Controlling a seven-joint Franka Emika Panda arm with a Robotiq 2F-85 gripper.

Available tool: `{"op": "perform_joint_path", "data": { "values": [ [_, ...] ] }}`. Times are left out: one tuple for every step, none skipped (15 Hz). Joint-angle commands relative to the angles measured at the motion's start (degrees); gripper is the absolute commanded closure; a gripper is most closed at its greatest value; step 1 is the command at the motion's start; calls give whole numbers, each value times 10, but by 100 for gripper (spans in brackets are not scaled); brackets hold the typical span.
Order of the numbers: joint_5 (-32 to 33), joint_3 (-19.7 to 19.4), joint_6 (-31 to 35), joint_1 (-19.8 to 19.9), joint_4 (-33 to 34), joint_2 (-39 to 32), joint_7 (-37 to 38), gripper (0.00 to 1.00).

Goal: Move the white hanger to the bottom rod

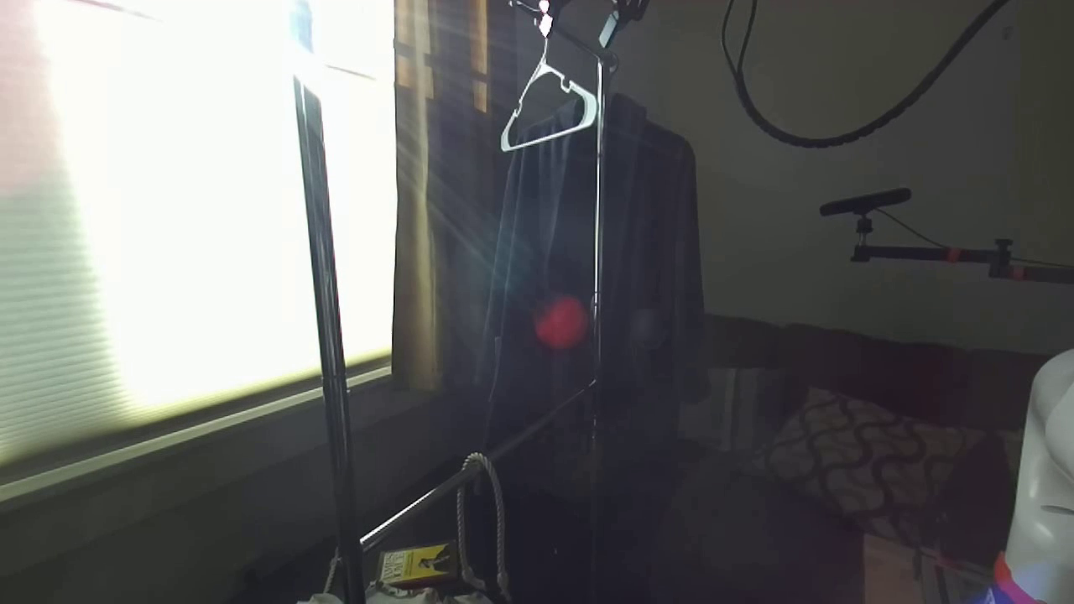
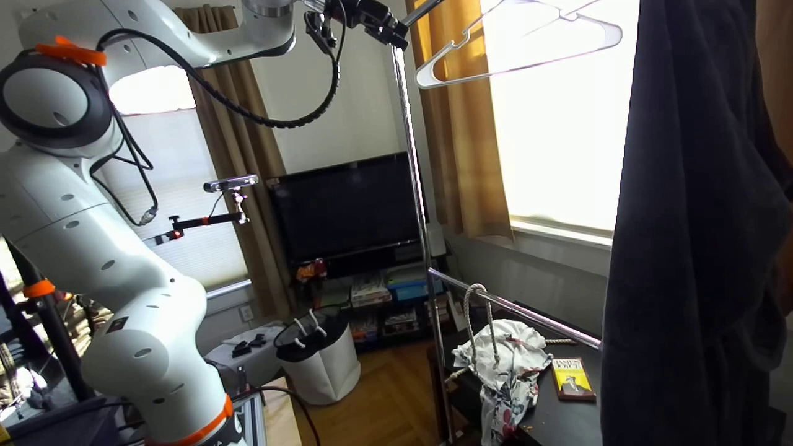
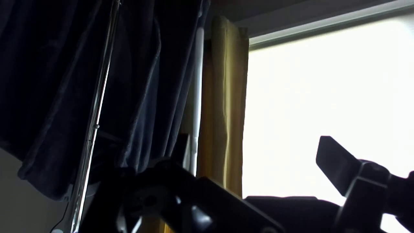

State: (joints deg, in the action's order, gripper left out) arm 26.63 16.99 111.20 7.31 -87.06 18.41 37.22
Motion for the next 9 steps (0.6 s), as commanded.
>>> {"op": "perform_joint_path", "data": {
  "values": [
    [-26,-56,16,-20,-12,-10,-63,0],
    [-35,-65,13,-22,-11,-20,-73,0],
    [-38,-71,15,-22,-13,-28,-78,0],
    [-46,-76,14,-23,-8,-37,-78,0],
    [-52,-79,6,-23,-3,-45,-76,0],
    [-55,-81,6,-25,0,-52,-71,5],
    [-59,-83,8,-27,1,-58,-69,25],
    [-64,-85,8,-29,3,-63,-68,29],
    [-68,-88,11,-30,8,-67,-68,30]
  ]
}}
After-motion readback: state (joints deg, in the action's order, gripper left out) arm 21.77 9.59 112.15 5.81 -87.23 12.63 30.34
